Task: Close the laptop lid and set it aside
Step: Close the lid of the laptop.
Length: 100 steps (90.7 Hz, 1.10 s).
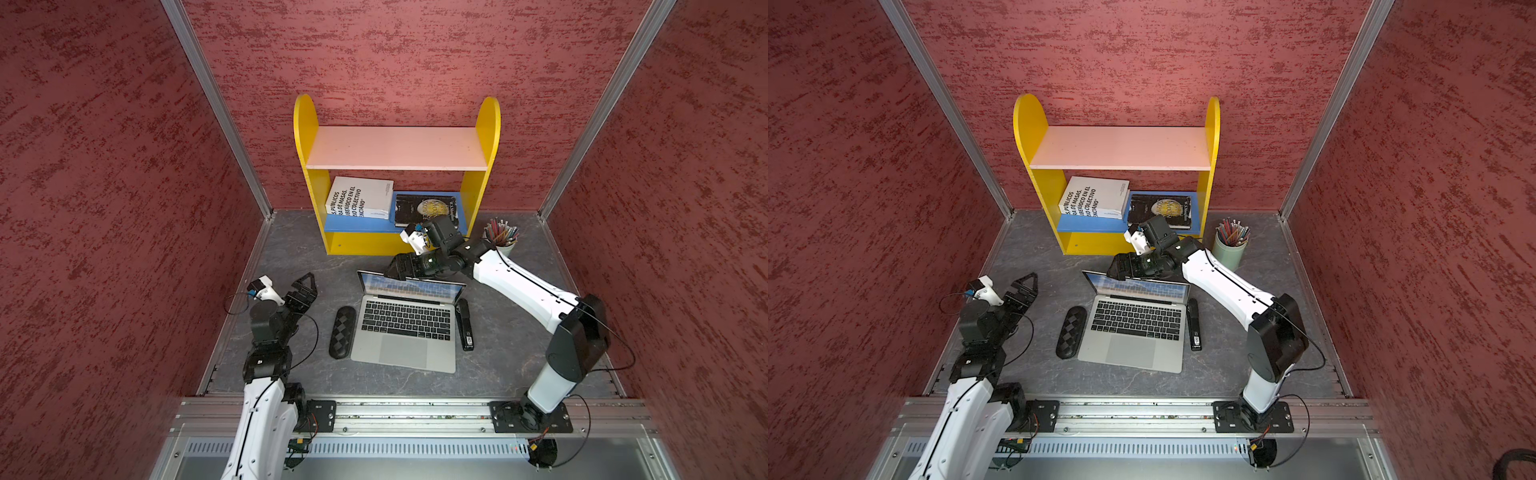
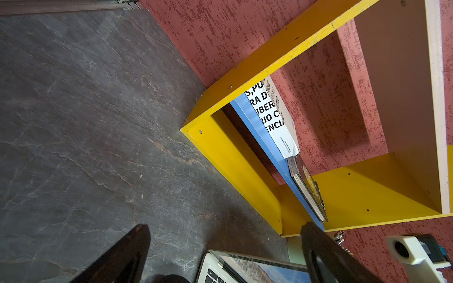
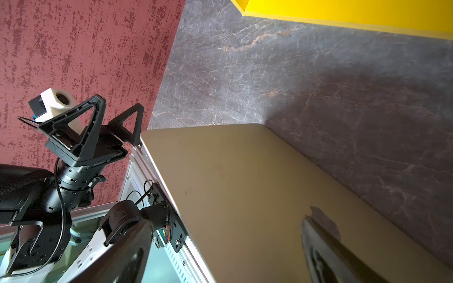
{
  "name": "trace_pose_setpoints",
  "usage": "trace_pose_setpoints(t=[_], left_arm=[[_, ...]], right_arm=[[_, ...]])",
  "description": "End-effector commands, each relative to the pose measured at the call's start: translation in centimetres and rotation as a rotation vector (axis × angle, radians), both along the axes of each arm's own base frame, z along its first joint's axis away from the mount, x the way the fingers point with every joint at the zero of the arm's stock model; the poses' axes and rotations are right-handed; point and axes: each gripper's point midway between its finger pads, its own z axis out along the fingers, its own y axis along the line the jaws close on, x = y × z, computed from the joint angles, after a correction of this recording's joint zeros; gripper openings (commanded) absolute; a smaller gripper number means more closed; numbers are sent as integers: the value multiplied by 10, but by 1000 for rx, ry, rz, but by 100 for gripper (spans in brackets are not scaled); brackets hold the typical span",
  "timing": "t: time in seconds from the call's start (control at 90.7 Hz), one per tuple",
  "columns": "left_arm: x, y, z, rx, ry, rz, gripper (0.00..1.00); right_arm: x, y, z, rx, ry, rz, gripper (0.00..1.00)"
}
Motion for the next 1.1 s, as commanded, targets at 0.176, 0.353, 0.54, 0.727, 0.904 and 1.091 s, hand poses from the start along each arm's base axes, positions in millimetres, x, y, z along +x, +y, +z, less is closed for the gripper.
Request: trace_pose_setpoints(t=[0.176,0.353,0.54,0.727,0.904,1.091], left_arm=[[0,2,0,-5,-14,4,100],[0,2,0,-9,-13,3,100],[-1,3,-2,-12,-13,6,100],[-1,3,-2,-15,-14,8,100],[-1,4,-2,-16,-11,10,100],[-1,3,-3,-20,-11,7,100]], right_arm=[[-24,5,-8,-6,48,33,98],[-28,6,-11,-9,56,36,98],[-32,7,-13,-12,60,41,98],[-37,8,-14,-17,63,47,98],[-42,11,-16,-22,63,54,98],[-47,13,-19,-30,65,61,99]])
